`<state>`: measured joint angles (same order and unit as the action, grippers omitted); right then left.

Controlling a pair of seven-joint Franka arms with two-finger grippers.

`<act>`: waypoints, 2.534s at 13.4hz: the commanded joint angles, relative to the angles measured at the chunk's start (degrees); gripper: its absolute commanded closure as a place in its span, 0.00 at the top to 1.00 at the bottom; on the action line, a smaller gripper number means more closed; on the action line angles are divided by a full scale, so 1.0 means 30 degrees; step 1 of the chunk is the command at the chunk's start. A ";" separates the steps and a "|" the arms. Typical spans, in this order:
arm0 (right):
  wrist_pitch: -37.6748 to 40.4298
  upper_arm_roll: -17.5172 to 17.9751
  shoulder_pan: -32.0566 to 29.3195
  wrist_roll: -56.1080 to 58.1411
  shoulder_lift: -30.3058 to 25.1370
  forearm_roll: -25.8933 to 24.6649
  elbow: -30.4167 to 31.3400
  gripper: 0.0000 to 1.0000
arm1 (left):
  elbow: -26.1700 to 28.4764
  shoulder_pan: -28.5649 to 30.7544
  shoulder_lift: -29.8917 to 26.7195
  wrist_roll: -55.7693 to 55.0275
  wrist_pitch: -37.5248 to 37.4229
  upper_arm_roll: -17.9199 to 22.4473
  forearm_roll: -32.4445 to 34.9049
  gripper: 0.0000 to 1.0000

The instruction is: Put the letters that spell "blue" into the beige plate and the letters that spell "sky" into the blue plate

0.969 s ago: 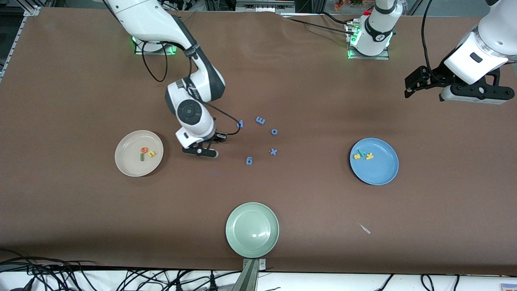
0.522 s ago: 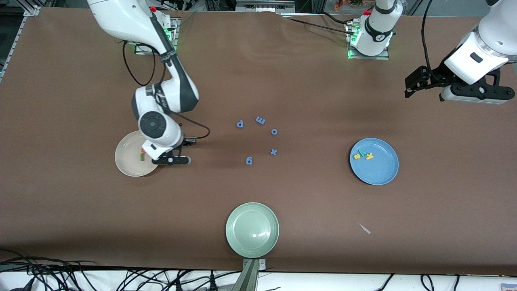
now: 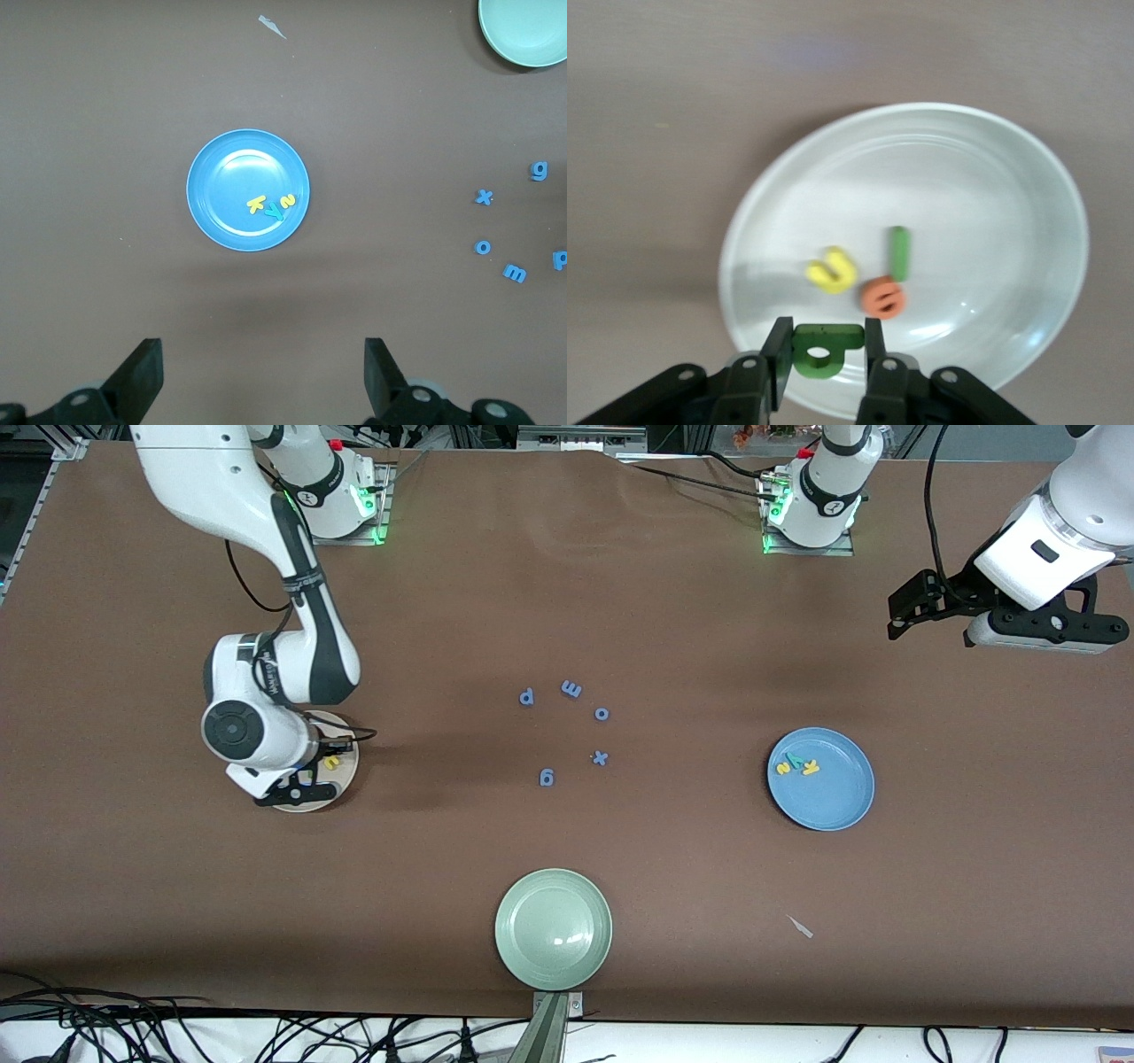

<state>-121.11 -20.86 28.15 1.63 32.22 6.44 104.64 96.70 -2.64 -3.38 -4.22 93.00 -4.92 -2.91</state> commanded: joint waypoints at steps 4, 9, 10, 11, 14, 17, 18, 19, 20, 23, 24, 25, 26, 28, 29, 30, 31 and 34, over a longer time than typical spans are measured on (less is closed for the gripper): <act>0.1313 0.0245 0.0107 0.0220 0.0040 0.1429 -0.1419 1.00 | -0.0592 -0.0115 0.0218 0.0030 -0.0501 0.0145 0.0326 1.00; 0.6843 0.0246 0.1220 -0.2381 -0.0456 0.1429 -0.4464 1.00 | -0.0592 -0.0057 0.0218 0.0089 -0.0501 0.0145 0.0326 1.00; 0.7841 0.0246 0.1541 -0.2882 -0.0719 0.1429 -0.4847 1.00 | -0.0592 -0.0057 0.0218 0.0089 -0.0501 0.0145 0.0326 1.00; 0.8460 0.0246 0.1834 -0.3235 -0.1186 0.1371 -0.5083 1.00 | -0.0592 -0.0057 0.0218 0.0089 -0.0501 0.0145 0.0326 1.00; 0.9343 0.0246 0.2100 -0.3590 -0.2388 0.1196 -0.5144 1.00 | -0.0592 -0.0027 0.0218 0.0089 -0.0501 0.0145 0.0297 1.00; 1.0044 0.0274 0.2013 -0.3414 -0.3677 0.1049 -0.5114 1.00 | -0.0592 0.0002 0.0218 0.0089 -0.0501 0.0145 0.0297 1.00; 1.0309 0.0275 0.1839 -0.3269 -0.4232 0.0932 -0.5027 1.00 | -0.0592 0.0002 0.0247 0.0089 -0.0501 0.0145 0.0297 1.00; 1.0341 0.0304 0.1750 -0.3268 -0.4789 0.0757 -0.4852 1.00 | -0.0592 0.0002 0.0218 0.0089 -0.0501 0.0145 0.0297 1.00; 1.0312 0.0739 0.1082 -0.3239 -0.5635 0.0523 -0.4561 1.00 | -0.0592 0.0002 0.0247 0.0089 -0.0501 0.0145 0.0297 1.00; 1.0283 0.3957 -0.2635 -0.2015 -0.7309 -0.0852 -0.4150 1.00 | -0.0592 0.0002 0.0218 0.0089 -0.0501 0.0145 0.0297 1.00; 1.0283 0.4662 -0.3342 -0.1457 -0.7749 -0.1320 -0.4118 1.00 | -0.0592 0.0002 0.0218 0.0089 -0.0501 0.0145 0.0297 1.00; 1.0312 0.5278 -0.4219 -0.1365 -0.8130 -0.1586 -0.4089 1.00 | -0.0592 0.0002 0.0218 0.0118 -0.0501 0.0145 0.0297 1.00; 1.0312 0.5778 -0.5185 -0.1306 -0.8569 -0.1559 -0.4060 1.00 | -0.0592 0.0031 0.0247 0.0118 -0.0501 0.0145 0.0297 1.00; 1.0399 0.6075 -0.6012 -0.0375 -0.8866 -0.1559 -0.4060 1.00 | -0.0592 0.0031 0.0218 0.0118 -0.0501 0.0145 0.0297 1.00; 1.0516 0.6192 -0.6392 0.0648 -0.8924 -0.1588 -0.4089 1.00 | -0.0592 0.0031 0.0247 0.0118 -0.0501 0.0145 0.0297 1.00; 1.0546 0.6193 -0.6715 0.1644 -0.8954 -0.1588 -0.4089 1.00 | -0.0592 0.0031 0.0247 0.0118 -0.0501 0.0174 0.0297 1.00; 1.0546 0.6193 -0.6805 0.1770 -0.9070 -0.1530 -0.4089 1.00 | -0.0592 0.0031 0.0247 0.0118 -0.0501 0.0145 0.0297 1.00; 1.0605 0.6193 -0.7537 0.1888 -0.9276 -0.1647 -0.4060 1.00 | -0.0592 0.0031 0.0247 0.0147 -0.0501 0.0174 0.0297 1.00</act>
<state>-89.60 -3.64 7.32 6.09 6.47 2.27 90.79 96.53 -2.57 -3.28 -4.22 92.73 -4.47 -2.91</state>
